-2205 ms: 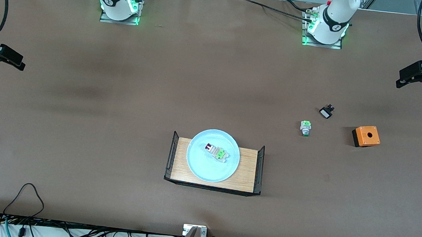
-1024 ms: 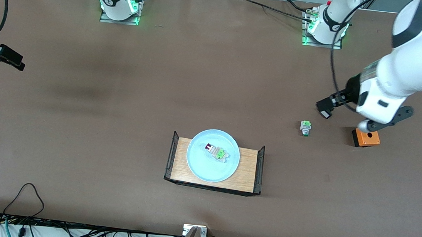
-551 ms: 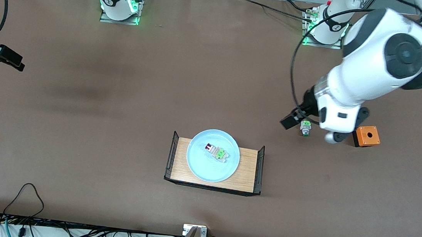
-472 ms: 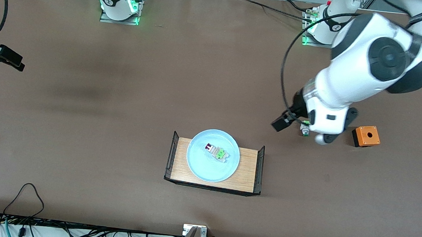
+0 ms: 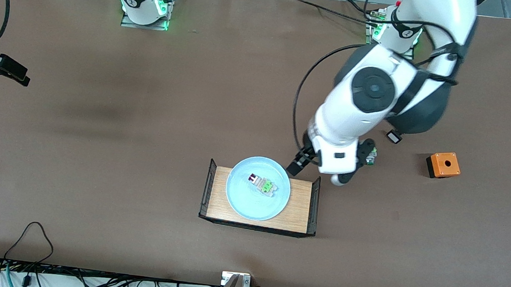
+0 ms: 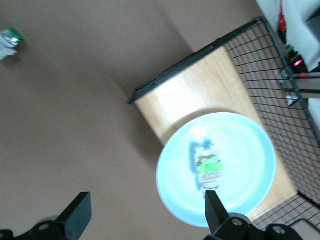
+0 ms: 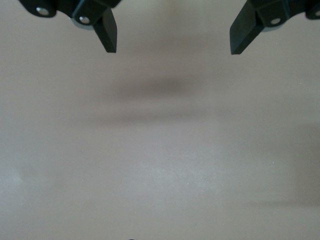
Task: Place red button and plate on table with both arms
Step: 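Move the left gripper over the plate toward the green switch, then lower the left gripper and grasp the green switch on the plate, then carry the green switch with the left gripper beside the orange box, then set down the switch with the left gripper while the right gripper reaches the plate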
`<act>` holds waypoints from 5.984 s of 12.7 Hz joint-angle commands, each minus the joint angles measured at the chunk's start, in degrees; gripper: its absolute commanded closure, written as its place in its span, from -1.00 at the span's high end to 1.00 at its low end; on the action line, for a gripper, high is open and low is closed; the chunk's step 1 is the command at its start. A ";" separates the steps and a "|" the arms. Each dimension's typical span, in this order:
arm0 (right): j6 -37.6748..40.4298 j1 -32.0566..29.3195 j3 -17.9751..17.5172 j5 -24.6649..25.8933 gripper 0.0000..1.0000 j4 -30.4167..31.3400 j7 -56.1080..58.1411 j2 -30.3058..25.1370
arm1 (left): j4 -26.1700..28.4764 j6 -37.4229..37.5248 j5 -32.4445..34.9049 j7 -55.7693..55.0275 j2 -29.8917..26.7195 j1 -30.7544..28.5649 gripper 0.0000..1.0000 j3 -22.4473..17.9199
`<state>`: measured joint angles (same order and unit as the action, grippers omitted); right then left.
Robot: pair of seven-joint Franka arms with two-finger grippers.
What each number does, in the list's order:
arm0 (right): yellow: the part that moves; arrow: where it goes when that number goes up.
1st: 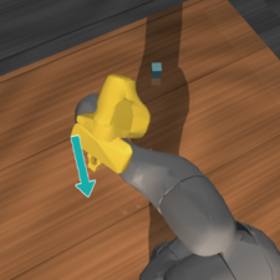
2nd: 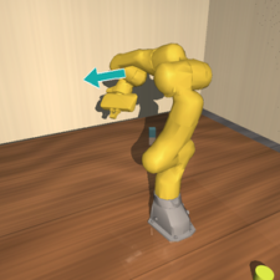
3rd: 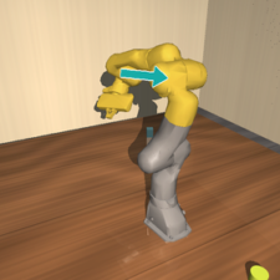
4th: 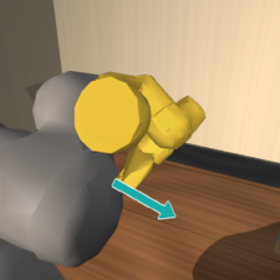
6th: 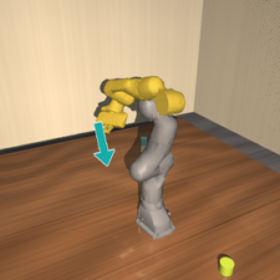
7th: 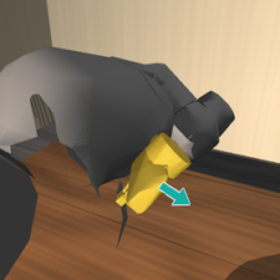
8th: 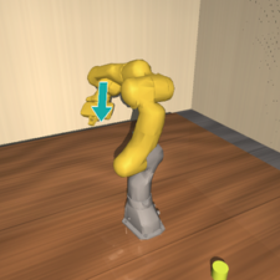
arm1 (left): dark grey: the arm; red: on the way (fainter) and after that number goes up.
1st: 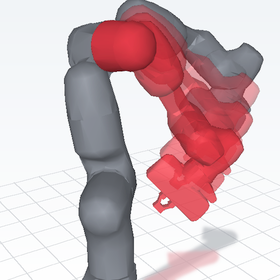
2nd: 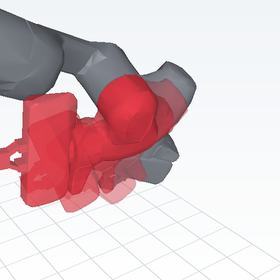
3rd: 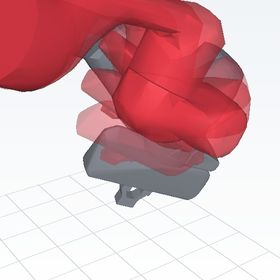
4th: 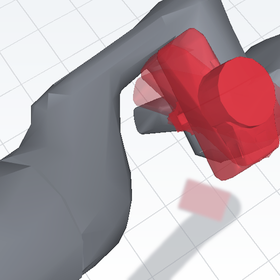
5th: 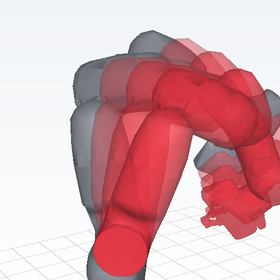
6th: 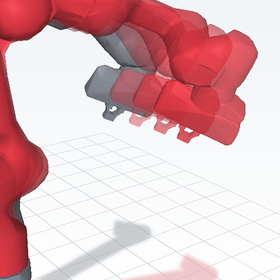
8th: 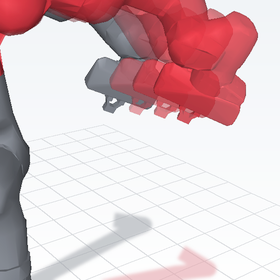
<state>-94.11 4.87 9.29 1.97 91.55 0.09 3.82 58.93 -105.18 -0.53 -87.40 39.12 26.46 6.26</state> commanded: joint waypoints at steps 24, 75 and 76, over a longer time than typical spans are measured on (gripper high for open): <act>1.30 0.58 0.11 -1.00 1.00 -0.14 -0.01 -0.66 | -9.80 -16.20 1.23 -8.14 16.96 14.85 -0.27 -16.45; -23.64 38.72 0.64 -15.85 1.00 -15.70 -84.28 26.76 | 43.73 -35.80 -11.87 90.12 -3.77 -18.37 1.00 -15.66; -25.58 39.34 0.73 -15.85 1.00 -15.70 -85.86 27.46 | 43.72 -35.71 -11.87 90.03 -5.61 -18.37 1.00 -15.75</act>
<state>-117.82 42.74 8.87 -12.95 78.09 -82.66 29.48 102.67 -141.41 -11.27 1.33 36.86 7.85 -9.33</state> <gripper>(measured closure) 0.000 0.304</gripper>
